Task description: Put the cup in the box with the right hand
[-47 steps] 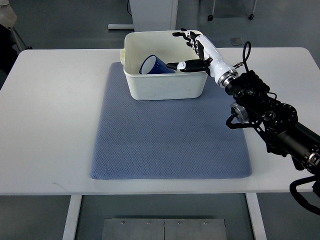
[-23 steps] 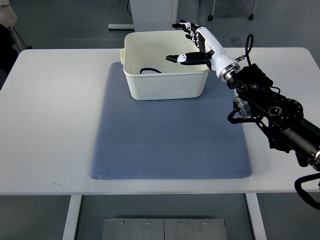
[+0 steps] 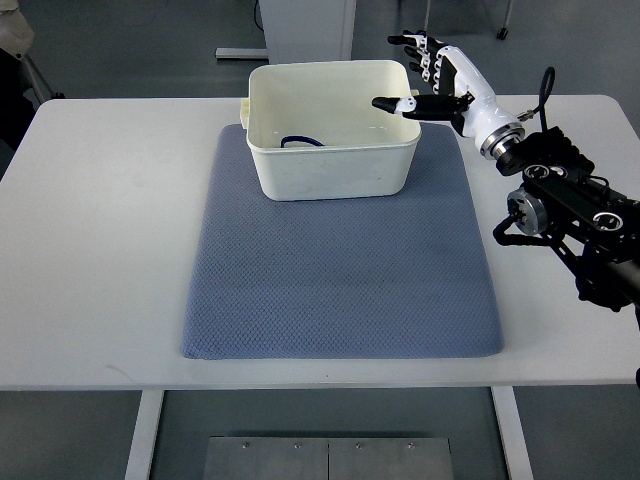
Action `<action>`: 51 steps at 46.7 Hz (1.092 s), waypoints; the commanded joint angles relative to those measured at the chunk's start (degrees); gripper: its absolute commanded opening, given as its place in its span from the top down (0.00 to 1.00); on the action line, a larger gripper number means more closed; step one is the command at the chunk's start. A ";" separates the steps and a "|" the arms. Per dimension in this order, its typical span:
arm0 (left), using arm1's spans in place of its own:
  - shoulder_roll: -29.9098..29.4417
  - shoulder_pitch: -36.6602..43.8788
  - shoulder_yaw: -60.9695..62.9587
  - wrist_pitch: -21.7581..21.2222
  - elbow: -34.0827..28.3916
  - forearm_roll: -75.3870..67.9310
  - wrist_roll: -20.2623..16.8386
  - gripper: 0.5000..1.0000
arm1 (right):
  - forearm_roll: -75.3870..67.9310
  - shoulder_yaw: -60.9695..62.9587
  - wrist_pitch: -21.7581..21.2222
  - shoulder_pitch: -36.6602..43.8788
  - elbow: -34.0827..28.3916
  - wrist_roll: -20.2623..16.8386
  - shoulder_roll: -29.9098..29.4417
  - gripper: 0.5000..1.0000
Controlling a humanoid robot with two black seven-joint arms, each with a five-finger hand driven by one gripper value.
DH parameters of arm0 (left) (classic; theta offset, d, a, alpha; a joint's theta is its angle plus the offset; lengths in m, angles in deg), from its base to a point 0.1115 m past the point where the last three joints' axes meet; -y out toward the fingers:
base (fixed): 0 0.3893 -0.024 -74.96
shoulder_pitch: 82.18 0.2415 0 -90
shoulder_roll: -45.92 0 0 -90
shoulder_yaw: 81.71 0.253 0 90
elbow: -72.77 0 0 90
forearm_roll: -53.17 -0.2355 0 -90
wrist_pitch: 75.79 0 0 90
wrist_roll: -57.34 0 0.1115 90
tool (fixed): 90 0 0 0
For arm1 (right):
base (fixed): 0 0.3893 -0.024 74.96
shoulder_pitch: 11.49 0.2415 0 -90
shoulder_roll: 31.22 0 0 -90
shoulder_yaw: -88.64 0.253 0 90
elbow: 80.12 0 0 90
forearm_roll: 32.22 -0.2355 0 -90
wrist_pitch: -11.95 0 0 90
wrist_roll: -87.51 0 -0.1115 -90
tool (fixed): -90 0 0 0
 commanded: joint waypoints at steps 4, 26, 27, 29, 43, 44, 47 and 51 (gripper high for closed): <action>0.00 0.00 0.07 0.00 -0.01 0.00 0.00 0.00 | -0.01 5.96 -0.38 -2.41 -0.18 -2.19 0.41 0.01; 0.00 0.00 -0.02 0.00 -0.01 0.00 0.00 0.00 | 0.07 20.29 -1.00 -7.77 -0.44 -9.66 -0.20 0.00; 0.00 0.00 -0.02 0.00 -0.01 0.00 0.00 0.00 | 0.07 20.99 -1.00 -7.95 -0.44 -10.19 -0.20 0.00; 0.00 0.00 0.07 0.00 -0.01 0.00 0.00 0.00 | 0.07 22.14 -1.00 -8.39 -0.53 -11.15 -0.29 0.00; 0.00 0.00 0.07 0.00 -0.01 0.00 0.00 0.00 | 0.07 27.24 -0.47 -11.29 -0.53 -10.98 -3.37 0.00; 0.00 0.00 -0.01 0.00 0.08 0.00 0.00 0.00 | 0.07 27.24 -0.47 -11.38 -0.53 -10.90 -3.45 0.00; 0.00 0.00 -0.02 0.00 -0.01 0.00 0.00 0.00 | 0.07 27.33 -0.47 -11.55 -0.44 -10.89 -3.89 0.00; 0.00 0.00 0.07 0.00 -0.01 0.00 0.00 0.00 | -0.01 27.33 -0.47 -12.17 -0.27 -10.89 -4.51 0.00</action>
